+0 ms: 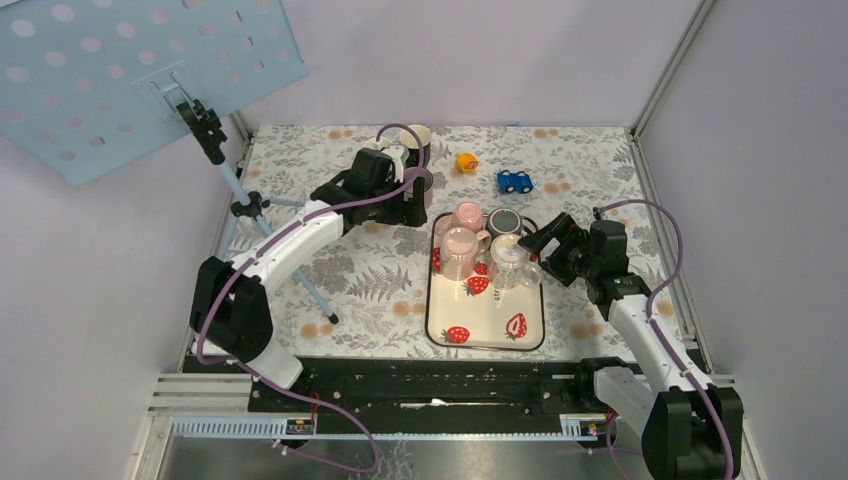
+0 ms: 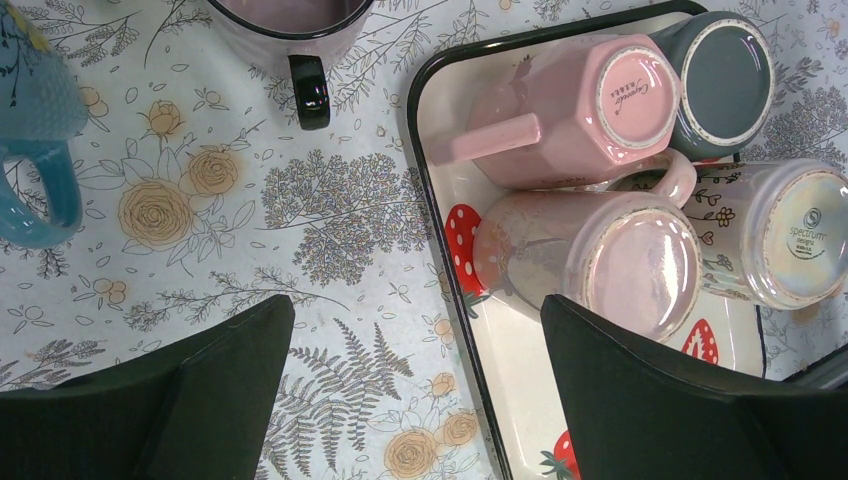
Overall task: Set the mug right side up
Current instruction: Turn over the cup on the tray.
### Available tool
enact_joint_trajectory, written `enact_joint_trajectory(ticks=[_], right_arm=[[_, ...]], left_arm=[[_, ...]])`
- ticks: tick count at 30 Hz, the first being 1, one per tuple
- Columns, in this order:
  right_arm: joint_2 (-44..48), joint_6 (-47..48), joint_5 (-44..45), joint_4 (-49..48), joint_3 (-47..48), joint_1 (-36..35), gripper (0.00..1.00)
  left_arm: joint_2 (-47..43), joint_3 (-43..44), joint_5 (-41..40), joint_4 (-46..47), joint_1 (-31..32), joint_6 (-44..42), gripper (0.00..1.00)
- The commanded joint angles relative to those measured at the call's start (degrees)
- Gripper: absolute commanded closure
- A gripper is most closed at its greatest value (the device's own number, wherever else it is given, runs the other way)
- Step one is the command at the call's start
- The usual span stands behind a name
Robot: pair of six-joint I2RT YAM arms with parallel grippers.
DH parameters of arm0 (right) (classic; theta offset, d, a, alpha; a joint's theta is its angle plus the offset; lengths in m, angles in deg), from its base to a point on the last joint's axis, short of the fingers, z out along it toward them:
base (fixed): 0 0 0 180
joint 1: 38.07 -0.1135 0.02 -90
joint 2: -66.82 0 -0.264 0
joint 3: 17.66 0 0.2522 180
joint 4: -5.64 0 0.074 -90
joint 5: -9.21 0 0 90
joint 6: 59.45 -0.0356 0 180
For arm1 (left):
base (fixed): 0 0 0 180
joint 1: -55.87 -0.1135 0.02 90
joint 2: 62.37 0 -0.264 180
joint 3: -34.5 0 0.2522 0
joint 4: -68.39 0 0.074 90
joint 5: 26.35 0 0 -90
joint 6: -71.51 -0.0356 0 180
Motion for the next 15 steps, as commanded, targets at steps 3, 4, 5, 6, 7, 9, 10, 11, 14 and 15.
enact_joint_trajectory(ticks=[3, 4, 5, 6, 7, 9, 10, 11, 14, 15], right_arm=[[2.49, 0.56, -1.03, 0.92, -0.99, -1.59, 0.0], [2.82, 0.66, -0.94, 1.23, -1.07, -2.09, 0.0], [3.07, 0.83, -0.76, 1.58, -1.15, -2.6, 0.0], [3.39, 0.9, -0.55, 1.9, -1.23, -3.27, 0.0], [3.71, 1.01, -0.18, 2.12, -1.2, -3.98, 0.0], [4.3, 1.08, 0.82, 2.73, -1.36, -5.66, 0.0], [4.57, 1.16, 1.31, 3.06, -1.37, -6.58, 0.0], [4.72, 1.13, 1.71, 3.38, -1.34, -7.47, 0.0], [4.66, 1.66, 2.96, 4.36, -1.06, -10.12, 0.0], [4.64, 1.92, 3.35, 4.91, -0.78, -10.89, 0.0]], left_arm=[[-1.7, -0.16, 0.44, 2.8, 0.07, 0.07, 0.01], [-1.66, -0.14, 0.47, 2.82, 0.1, 0.09, 0.01], [-1.72, -0.13, 0.55, 2.75, 0.16, 0.09, 0.01], [-1.61, -0.18, 0.58, 2.75, 0.1, 0.17, 0.01], [-1.62, -0.1, 0.57, 2.81, 0.16, 0.18, 0.01], [-1.6, -0.14, 0.58, 2.82, 0.1, 0.17, 0.01], [-1.53, -0.16, 0.58, 2.75, 0.16, 0.18, 0.01], [-1.49, -0.15, 0.57, 2.76, 0.12, 0.18, 0.01], [-1.47, -0.15, 0.44, 2.8, 0.13, 0.18, 0.01], [-1.52, -0.15, 0.53, 2.75, 0.09, 0.18, 0.01]])
